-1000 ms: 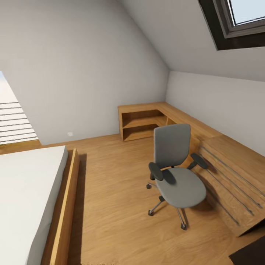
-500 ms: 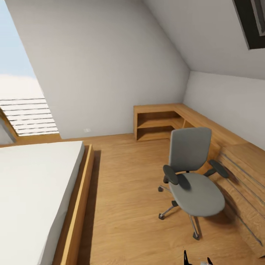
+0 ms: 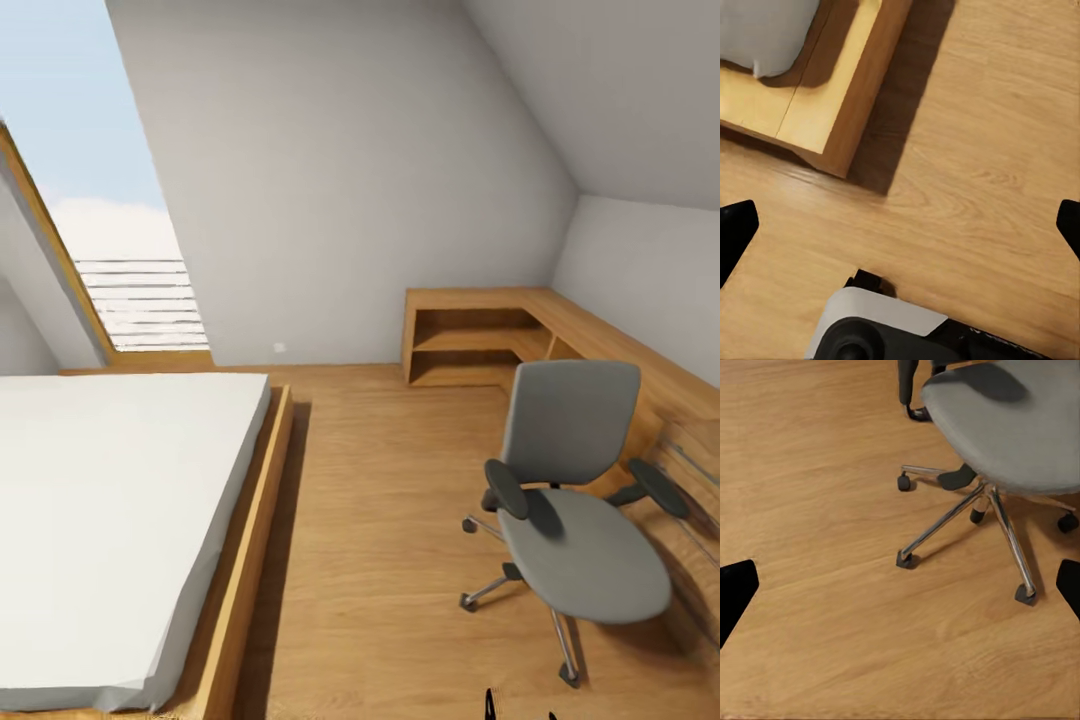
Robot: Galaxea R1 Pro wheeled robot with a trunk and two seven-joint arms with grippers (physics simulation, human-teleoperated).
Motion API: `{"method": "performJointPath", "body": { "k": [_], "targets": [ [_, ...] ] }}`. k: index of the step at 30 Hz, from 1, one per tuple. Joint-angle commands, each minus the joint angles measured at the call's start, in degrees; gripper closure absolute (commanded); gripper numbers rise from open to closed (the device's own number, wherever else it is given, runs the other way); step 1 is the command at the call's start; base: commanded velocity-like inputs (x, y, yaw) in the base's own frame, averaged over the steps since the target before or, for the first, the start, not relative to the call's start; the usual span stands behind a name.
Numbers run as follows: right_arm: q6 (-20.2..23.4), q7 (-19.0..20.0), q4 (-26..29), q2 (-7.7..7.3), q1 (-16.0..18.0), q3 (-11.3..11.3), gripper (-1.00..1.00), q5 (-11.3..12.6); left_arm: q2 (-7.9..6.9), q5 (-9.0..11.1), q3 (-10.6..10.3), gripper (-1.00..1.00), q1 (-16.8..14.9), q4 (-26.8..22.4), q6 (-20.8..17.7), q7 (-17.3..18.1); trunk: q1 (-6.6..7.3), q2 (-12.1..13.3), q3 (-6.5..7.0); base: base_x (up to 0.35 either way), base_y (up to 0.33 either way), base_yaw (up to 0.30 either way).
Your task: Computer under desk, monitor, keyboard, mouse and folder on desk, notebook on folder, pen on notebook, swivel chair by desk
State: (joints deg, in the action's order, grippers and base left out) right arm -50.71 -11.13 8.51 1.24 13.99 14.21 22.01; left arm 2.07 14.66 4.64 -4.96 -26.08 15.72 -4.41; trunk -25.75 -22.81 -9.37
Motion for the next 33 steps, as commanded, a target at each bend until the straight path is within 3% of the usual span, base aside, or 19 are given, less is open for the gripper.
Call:
{"method": "performJointPath", "body": {
  "k": [1,5,12,26,33],
  "targets": [
    [-0.19,-0.30,-0.40,0.15,0.05,0.51,-1.00,0.34,0.04,-0.10,0.11,-1.00,-0.05,0.26,1.21,0.06,-0.03,-0.11,-0.11,0.000,0.000,0.287],
    [-0.27,-0.27,-1.50,0.48,0.06,0.59,-1.00,0.30,0.16,-1.59,0.11,-1.00,-0.05,0.95,4.02,0.09,-0.03,-0.11,-0.11,0.000,0.000,0.287],
    [0.02,0.07,-2.33,0.41,0.07,0.67,-1.00,-0.11,0.16,-2.27,0.12,-1.00,-0.05,2.17,5.23,-0.01,-0.03,-0.11,-0.11,0.093,0.000,0.214],
    [0.21,0.30,-3.85,0.17,0.07,0.81,-1.00,-0.22,0.29,-2.45,0.11,-1.00,-0.05,2.88,5.53,-0.07,-0.03,-0.11,-0.11,0.283,0.000,0.027],
    [0.25,0.32,-3.99,0.16,0.07,0.82,-1.00,-0.25,0.30,-2.50,0.11,-1.00,-0.05,2.96,5.54,-0.03,-0.03,-0.11,-0.11,0.136,0.000,0.001]
  ]
}}
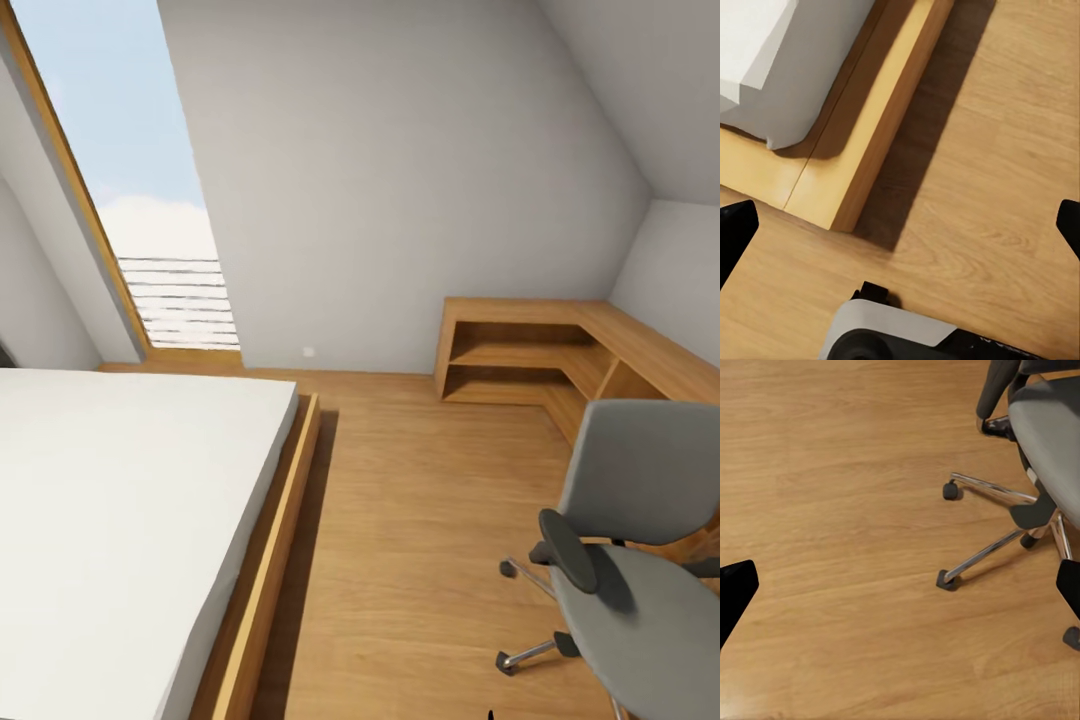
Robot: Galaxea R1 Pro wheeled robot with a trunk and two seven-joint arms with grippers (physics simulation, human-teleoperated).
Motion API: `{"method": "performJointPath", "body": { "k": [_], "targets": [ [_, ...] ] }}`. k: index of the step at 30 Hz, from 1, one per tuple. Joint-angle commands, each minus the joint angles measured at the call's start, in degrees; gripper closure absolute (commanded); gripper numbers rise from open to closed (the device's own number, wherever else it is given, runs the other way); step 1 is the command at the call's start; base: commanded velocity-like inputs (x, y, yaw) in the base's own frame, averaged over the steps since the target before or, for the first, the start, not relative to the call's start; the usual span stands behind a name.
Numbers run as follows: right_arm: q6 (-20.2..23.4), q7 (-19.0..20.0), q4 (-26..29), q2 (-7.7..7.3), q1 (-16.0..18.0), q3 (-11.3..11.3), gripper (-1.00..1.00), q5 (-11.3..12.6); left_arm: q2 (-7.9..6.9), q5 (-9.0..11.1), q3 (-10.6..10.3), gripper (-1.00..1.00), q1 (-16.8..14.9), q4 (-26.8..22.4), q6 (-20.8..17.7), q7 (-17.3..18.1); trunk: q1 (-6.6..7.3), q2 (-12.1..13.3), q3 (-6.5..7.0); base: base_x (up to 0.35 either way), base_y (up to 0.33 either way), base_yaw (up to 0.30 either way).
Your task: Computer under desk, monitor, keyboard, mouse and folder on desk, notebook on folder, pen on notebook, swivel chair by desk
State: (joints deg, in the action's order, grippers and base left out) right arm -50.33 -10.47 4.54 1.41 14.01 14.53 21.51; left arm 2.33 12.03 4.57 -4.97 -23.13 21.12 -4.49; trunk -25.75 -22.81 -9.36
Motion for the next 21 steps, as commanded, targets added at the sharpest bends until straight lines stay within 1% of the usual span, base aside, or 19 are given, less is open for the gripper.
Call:
{"method": "performJointPath", "body": {
  "k": [1,9,12,16,21],
  "targets": [
    [-0.13,-0.35,-0.03,0.00,0.05,0.50,-1.00,0.25,0.06,0.12,0.17,-1.00,-0.04,0.05,0.15,0.06,-0.04,-0.11,-0.11,0.053,0.000,0.000],
    [-0.16,-0.34,-0.01,0.10,0.05,0.62,-1.00,0.14,0.05,0.10,0.05,-1.00,-0.04,0.90,0.15,0.06,-0.04,-0.11,-0.11,0.018,0.000,-0.004],
    [-0.18,-0.36,0.01,0.14,0.05,0.65,-1.00,0.12,0.05,0.10,0.04,-1.00,-0.04,1.03,0.15,0.04,-0.04,-0.11,-0.11,0.005,0.000,-0.088],
    [-0.16,-0.41,0.02,0.22,0.05,0.67,-1.00,0.12,0.04,0.10,0.01,-1.00,-0.04,1.12,0.15,0.02,-0.04,-0.11,-0.11,0.002,0.000,-0.201],
    [-0.13,-0.42,0.03,0.21,0.05,0.63,-1.00,0.14,0.04,0.10,0.03,-1.00,-0.04,1.18,0.15,0.04,-0.04,-0.11,-0.11,0.001,0.000,-0.261]
  ]
}}
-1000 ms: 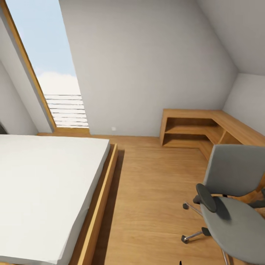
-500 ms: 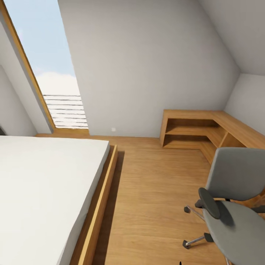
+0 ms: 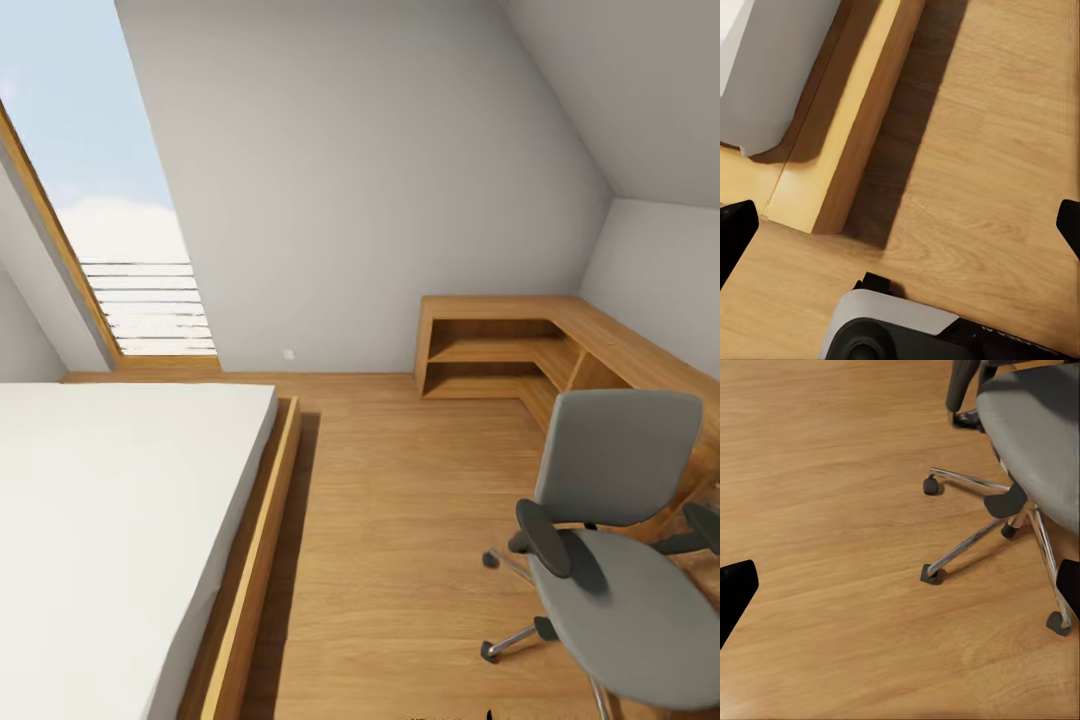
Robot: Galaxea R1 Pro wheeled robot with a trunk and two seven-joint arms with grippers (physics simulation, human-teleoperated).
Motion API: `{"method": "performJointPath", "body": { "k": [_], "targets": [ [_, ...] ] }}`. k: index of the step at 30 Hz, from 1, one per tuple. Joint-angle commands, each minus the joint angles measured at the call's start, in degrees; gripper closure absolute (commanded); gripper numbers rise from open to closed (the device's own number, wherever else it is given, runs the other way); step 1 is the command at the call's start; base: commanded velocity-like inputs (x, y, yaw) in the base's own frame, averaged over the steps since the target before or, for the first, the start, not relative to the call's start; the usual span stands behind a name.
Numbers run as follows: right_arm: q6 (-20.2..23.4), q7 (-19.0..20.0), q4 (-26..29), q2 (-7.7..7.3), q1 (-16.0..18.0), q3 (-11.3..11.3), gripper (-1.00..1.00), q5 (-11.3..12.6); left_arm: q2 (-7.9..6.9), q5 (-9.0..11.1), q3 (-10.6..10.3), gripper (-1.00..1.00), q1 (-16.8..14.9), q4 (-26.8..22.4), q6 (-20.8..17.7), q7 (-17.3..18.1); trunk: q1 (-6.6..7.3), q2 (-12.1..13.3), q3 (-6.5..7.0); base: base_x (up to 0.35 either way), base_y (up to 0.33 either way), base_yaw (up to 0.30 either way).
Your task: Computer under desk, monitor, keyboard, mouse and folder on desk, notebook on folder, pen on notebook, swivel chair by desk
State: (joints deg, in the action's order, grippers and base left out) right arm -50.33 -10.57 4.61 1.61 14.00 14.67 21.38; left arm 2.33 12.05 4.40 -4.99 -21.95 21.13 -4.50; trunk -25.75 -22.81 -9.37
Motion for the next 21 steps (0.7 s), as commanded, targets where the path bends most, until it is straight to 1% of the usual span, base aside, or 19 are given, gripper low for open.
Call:
{"method": "performJointPath", "body": {
  "k": [1,4,7,15,21],
  "targets": [
    [-0.13,-0.31,-0.04,0.00,0.06,0.49,-1.00,0.26,0.06,0.08,0.22,-1.00,-0.02,0.00,0.14,0.04,-0.03,-0.11,-0.11,0.000,0.000,-0.274],
    [-0.13,-0.31,-0.04,-0.01,0.06,0.47,-1.00,0.25,0.06,0.08,0.23,-1.00,-0.02,0.04,0.14,0.02,-0.03,-0.11,-0.11,0.002,0.000,-0.200],
    [-0.12,-0.31,-0.04,-0.02,0.06,0.46,-1.00,0.24,0.05,0.08,0.20,-1.00,-0.02,0.05,0.11,0.02,-0.03,-0.11,-0.11,0.049,-0.009,-0.099],
    [-0.12,-0.31,-0.08,-0.02,0.06,0.45,-1.00,0.26,0.04,0.08,0.22,-1.00,-0.02,0.06,0.06,0.01,-0.03,-0.11,-0.11,0.182,-0.110,-0.026],
    [-0.12,-0.28,-0.10,-0.02,0.06,0.45,-1.00,0.24,-0.01,0.08,0.26,-1.00,-0.02,0.06,0.13,0.08,-0.03,-0.11,-0.11,0.065,-0.044,-0.004]
  ]
}}
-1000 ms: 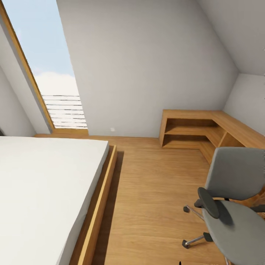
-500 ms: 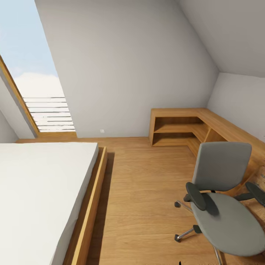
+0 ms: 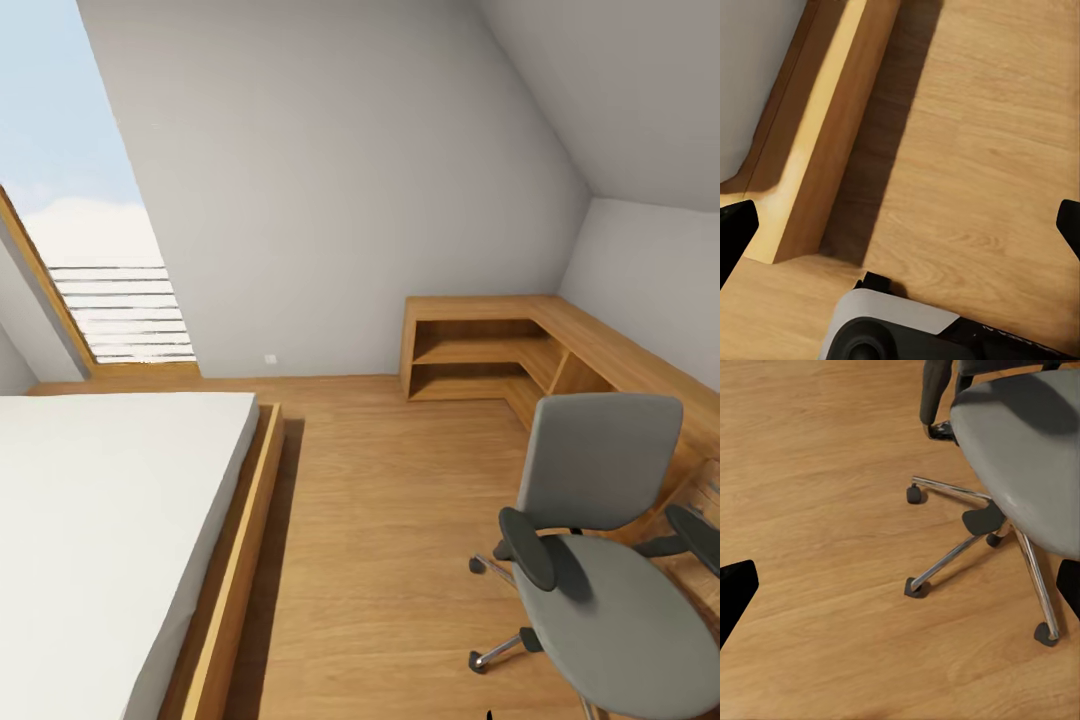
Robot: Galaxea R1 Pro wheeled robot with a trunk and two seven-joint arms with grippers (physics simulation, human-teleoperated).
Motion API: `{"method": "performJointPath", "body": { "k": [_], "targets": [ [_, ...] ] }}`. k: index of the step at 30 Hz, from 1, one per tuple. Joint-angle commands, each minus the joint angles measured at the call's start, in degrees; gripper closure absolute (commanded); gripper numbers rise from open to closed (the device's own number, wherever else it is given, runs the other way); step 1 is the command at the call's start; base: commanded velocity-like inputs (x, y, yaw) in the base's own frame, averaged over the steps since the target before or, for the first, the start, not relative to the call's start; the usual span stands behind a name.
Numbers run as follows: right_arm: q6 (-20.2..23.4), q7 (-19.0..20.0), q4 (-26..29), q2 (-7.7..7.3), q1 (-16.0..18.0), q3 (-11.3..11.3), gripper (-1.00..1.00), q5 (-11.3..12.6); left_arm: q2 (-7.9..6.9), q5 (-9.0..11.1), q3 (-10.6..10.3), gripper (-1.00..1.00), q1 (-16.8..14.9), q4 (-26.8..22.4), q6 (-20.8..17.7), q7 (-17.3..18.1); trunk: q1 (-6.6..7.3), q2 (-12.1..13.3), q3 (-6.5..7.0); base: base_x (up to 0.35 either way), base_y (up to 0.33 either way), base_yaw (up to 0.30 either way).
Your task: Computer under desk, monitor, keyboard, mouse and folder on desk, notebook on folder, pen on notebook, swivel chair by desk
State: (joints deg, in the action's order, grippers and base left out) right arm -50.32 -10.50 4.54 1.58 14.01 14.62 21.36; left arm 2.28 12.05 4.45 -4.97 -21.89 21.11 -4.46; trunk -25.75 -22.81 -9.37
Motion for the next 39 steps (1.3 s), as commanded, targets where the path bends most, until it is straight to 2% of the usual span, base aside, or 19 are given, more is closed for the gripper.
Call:
{"method": "performJointPath", "body": {
  "k": [1,17,28,39],
  "targets": [
    [-0.13,-0.33,-0.04,0.00,0.05,0.51,-1.00,0.26,0.02,0.09,0.21,-1.00,-0.04,0.01,0.15,0.09,-0.03,-0.11,-0.11,0.113,-0.009,-0.001],
    [-0.13,-0.31,-0.06,0.09,0.05,0.58,-1.00,0.26,-0.03,0.16,0.21,-1.00,-0.04,0.01,0.16,0.15,-0.03,-0.11,-0.11,0.260,-0.002,0.007],
    [-0.13,-0.34,-0.06,0.15,0.05,0.59,-1.00,0.26,-0.03,0.16,0.21,-1.00,-0.04,0.01,0.16,0.15,-0.03,-0.11,-0.11,0.060,0.000,0.184],
    [-0.13,-0.32,-0.06,0.02,0.05,0.52,-1.00,0.26,-0.03,0.16,0.21,-1.00,-0.04,0.01,0.16,0.15,-0.03,-0.11,-0.11,0.150,0.045,0.041]
  ]
}}
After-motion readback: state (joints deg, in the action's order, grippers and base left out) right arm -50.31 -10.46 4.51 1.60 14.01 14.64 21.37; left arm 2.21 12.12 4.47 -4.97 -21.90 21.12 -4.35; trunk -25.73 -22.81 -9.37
